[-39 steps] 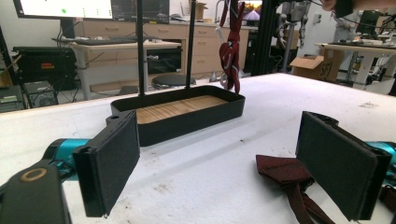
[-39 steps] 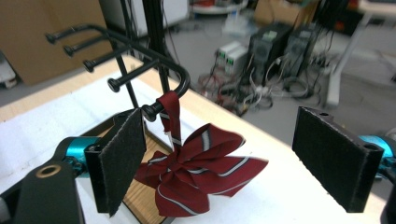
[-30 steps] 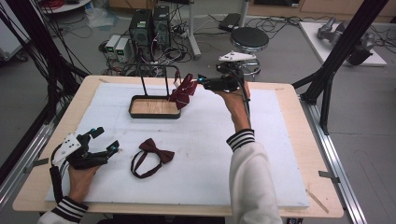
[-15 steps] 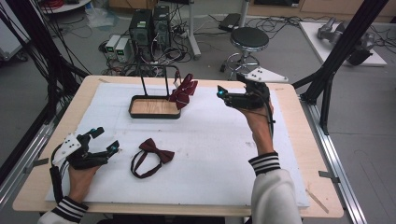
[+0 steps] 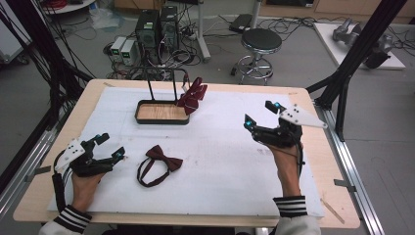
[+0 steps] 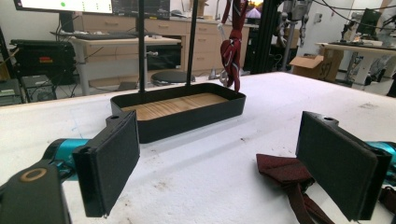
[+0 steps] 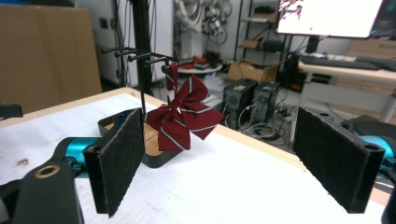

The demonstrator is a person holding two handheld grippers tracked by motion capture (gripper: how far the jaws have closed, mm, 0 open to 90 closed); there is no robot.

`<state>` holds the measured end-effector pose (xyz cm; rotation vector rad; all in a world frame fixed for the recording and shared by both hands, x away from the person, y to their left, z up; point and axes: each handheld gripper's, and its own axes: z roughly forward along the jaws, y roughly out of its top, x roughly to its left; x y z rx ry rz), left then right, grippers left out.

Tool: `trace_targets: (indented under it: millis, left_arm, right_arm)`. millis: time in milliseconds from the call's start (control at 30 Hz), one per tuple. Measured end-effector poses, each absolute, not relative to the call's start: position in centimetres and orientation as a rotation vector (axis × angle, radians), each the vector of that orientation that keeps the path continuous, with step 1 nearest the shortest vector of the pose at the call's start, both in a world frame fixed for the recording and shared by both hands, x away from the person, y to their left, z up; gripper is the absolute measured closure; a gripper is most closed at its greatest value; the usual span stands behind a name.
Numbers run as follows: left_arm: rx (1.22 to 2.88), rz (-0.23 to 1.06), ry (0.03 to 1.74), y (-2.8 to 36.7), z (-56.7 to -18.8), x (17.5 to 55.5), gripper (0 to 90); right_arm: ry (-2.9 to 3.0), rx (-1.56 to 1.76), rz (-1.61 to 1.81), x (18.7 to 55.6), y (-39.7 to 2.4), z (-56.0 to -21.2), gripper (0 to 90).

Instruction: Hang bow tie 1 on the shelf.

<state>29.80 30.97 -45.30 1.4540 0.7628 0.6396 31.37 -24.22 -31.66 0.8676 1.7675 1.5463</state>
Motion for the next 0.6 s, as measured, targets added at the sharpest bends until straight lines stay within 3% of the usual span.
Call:
trace_targets:
  millis: [367, 600]
  left_arm:
    - [1.46, 0.647, 0.755, 30.9, -45.3, 29.7, 14.0]
    - [1.458, 0.647, 0.756, 30.9, -45.3, 29.7, 13.9]
  right_arm:
    - [1.676, 0.883, 1.576, 28.5, -24.1, -37.2, 14.5]
    - [1.679, 0.905, 1.581, 28.4, -23.7, -38.6, 13.7]
